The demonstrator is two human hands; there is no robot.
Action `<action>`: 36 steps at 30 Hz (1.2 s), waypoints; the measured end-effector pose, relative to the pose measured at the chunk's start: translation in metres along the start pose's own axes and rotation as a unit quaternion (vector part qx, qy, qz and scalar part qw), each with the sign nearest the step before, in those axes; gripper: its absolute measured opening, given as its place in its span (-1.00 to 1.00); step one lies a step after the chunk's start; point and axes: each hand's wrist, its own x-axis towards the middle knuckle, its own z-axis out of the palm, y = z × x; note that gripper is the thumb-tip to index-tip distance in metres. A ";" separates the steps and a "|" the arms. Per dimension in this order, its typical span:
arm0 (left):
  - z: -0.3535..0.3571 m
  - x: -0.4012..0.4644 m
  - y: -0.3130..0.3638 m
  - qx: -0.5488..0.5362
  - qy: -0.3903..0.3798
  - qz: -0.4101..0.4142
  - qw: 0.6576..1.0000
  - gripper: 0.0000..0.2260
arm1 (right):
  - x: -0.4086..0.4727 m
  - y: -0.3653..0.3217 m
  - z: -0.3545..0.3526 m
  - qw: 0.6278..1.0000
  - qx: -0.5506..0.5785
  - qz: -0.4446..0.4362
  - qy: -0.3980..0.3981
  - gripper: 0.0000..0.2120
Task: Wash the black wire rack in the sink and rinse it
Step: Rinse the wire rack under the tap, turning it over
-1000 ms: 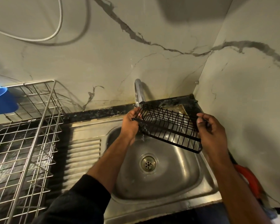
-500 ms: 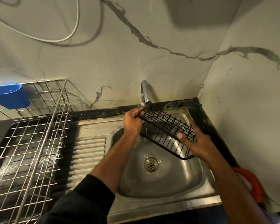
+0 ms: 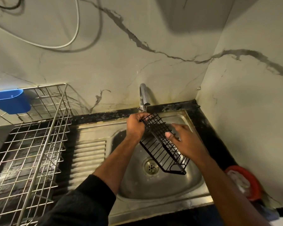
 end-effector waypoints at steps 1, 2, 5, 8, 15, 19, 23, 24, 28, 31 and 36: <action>0.001 0.001 -0.001 -0.006 -0.010 -0.006 1.000 -0.59 | 0.003 -0.003 0.003 1.000 0.001 -0.024 -0.006 -0.41; 0.003 0.002 -0.002 -0.010 -0.017 -0.012 1.000 -0.58 | 0.006 -0.005 0.006 0.999 0.006 -0.036 -0.018 -0.40; 0.005 0.006 -0.004 -0.030 -0.033 -0.034 0.998 -0.61 | 0.017 -0.008 0.013 0.999 0.010 -0.030 -0.043 -0.31; 0.003 0.014 -0.009 -0.057 -0.055 -0.044 0.996 -0.66 | 0.030 -0.008 0.014 1.000 0.011 -0.019 -0.012 -0.43; 0.004 0.012 -0.002 -0.060 -0.106 -0.021 0.992 -0.70 | 0.045 0.000 0.027 0.997 0.012 -0.024 -0.073 -0.71; 0.004 0.016 -0.006 -0.051 -0.089 -0.016 0.995 -0.71 | 0.050 0.000 0.031 0.997 0.054 -0.011 -0.054 -0.74; 0.006 0.020 -0.017 -0.042 0.016 -0.114 0.992 -0.54 | 0.051 0.002 0.047 0.996 0.085 0.026 -0.016 -0.70; 0.006 0.019 -0.017 -0.084 0.015 -0.165 0.983 -0.57 | 0.051 0.002 0.049 0.996 0.087 0.032 -0.011 -0.71; 0.007 0.009 -0.009 -0.181 -0.048 -0.198 0.962 -0.82 | 0.046 0.012 0.058 0.993 0.109 0.046 0.017 -0.70; 0.007 0.005 -0.007 -0.256 -0.039 -0.229 0.938 -0.70 | 0.042 0.021 0.062 0.992 0.110 0.050 0.019 -0.69; 0.007 -0.001 -0.004 -0.291 -0.049 -0.305 0.906 -0.60 | 0.034 0.026 0.057 0.993 0.104 0.050 0.007 -0.73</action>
